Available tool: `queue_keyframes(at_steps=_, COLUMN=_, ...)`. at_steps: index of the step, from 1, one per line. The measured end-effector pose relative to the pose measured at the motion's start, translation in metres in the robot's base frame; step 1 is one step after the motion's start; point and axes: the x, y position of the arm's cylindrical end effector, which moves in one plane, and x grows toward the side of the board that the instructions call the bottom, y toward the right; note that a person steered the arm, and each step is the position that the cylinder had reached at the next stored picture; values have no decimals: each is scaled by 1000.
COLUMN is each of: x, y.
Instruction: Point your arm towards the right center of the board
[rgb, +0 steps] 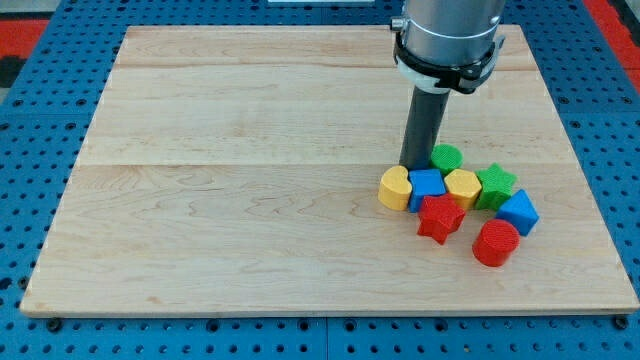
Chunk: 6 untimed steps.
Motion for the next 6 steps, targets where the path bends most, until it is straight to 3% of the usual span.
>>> queue_keyframes(at_steps=2, x=-27, y=0)
queue_keyframes(at_steps=3, x=-77, y=37)
queue_keyframes(at_steps=4, x=-100, y=103)
queue_keyframes(at_steps=5, x=-50, y=170)
queue_keyframes(at_steps=6, x=1, y=161)
